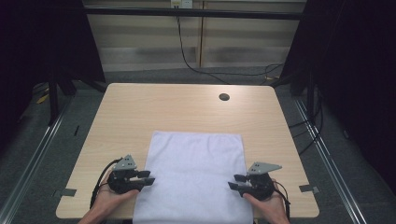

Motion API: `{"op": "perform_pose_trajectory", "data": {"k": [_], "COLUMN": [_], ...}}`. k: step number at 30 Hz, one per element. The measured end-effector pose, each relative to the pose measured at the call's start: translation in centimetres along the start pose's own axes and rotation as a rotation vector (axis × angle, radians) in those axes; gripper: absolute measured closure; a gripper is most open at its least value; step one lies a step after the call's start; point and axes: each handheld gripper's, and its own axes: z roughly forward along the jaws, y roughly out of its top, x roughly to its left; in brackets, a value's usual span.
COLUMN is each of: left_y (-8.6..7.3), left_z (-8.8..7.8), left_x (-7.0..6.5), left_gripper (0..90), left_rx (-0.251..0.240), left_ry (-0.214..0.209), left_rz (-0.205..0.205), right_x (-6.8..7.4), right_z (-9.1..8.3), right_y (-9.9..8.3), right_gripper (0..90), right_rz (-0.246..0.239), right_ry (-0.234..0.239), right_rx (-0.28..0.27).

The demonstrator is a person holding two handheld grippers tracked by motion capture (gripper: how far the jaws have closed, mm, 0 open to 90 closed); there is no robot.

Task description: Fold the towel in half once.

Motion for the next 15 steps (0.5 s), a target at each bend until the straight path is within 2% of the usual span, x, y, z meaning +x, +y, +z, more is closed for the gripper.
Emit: {"op": "perform_pose_trajectory", "data": {"k": [1, 3, 4, 5, 6, 7, 9, 10, 12, 13, 14, 15], "left_y": [0.3, 0.3, 0.3, 0.3, 0.2, 0.0, 0.0, 0.1, 0.0, 0.0, 0.0, -0.1], "left_z": [0.3, 1.2, 1.3, 1.3, 1.2, 1.1, 1.1, 1.2, 1.1, 1.1, 1.0, 0.9], "left_x": [0.3, 1.3, 1.8, 2.2, 2.5, 2.5, 2.1, 2.0, 2.0, 2.1, 2.0, 1.9], "left_gripper": [60.4, 60.3, 62.6, 66.6, 67.2, 67.2, 65.6, 65.2, 63.8, 63.8, 63.8, 63.8], "left_rx": [0.003, 0.016, 0.000, 0.000, -0.008, -0.015, -0.013, -0.008, -0.006, -0.007, -0.002, -0.004], "left_ry": [0.029, 0.033, 0.026, 0.003, 0.003, 0.002, 0.018, 0.022, 0.020, 0.017, 0.014, 0.014], "left_rz": [0.009, -0.005, 0.007, 0.000, -0.015, -0.017, 0.002, 0.008, 0.002, -0.004, -0.004, -0.006], "right_x": [-0.6, -2.1, -3.0, -4.0, -4.8, -5.8, -7.2, -7.7, -8.6, -9.5, -9.5, -10.2], "right_z": [-0.1, 0.2, 0.6, 1.1, 1.6, 2.2, 3.5, 4.0, 4.8, 5.4, 5.4, 5.8], "right_y": [0.6, 2.0, 2.6, 3.2, 3.6, 3.9, 4.6, 4.9, 5.6, 6.1, 6.1, 6.4], "right_gripper": [58.0, 56.7, 55.8, 55.6, 55.9, 56.3, 56.1, 56.1, 55.1, 52.5, 52.5, 53.2], "right_rz": [0.005, -0.004, 0.014, 0.004, 0.020, 0.047, 0.044, 0.054, 0.052, 0.062, 0.062, 0.065], "right_ry": [-0.018, -0.058, -0.064, -0.089, -0.106, -0.089, -0.122, -0.124, -0.155, -0.185, -0.185, -0.177], "right_rx": [-0.019, -0.042, -0.041, -0.031, -0.042, -0.063, -0.057, -0.048, -0.037, -0.003, -0.003, -0.001]}}
